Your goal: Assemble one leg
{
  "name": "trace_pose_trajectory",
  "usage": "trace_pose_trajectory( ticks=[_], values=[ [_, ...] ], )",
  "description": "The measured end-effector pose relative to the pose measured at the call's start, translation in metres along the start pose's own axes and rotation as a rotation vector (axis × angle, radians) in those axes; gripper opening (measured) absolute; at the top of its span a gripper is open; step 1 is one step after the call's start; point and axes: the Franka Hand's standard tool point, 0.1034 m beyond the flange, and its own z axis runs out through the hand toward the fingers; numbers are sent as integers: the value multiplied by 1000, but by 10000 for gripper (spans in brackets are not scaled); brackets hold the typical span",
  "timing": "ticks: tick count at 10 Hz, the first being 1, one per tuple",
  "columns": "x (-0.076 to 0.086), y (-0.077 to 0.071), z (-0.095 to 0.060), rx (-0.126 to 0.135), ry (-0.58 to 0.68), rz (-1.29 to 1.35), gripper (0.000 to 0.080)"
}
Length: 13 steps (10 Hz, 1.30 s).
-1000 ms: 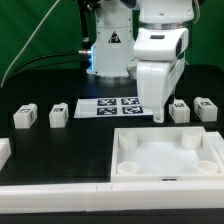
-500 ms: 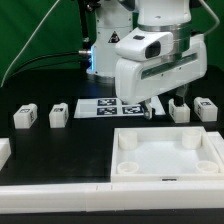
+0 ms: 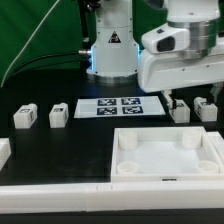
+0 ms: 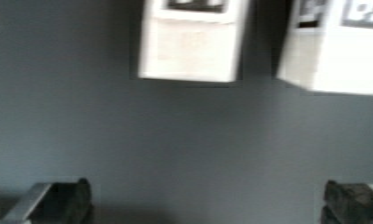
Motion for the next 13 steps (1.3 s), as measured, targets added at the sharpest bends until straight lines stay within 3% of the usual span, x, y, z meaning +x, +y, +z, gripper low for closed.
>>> trace_pose_trajectory(
  ticks=[3,7,9,13],
  values=[
    [-7,-26,4,3,-9,3,649],
    [-12,-22,5,-12,-81,-7,649],
    [-17,-19,4,-38,-279,-15,649],
    [-29,-30,10,-76,-617,-23,649]
  ],
)
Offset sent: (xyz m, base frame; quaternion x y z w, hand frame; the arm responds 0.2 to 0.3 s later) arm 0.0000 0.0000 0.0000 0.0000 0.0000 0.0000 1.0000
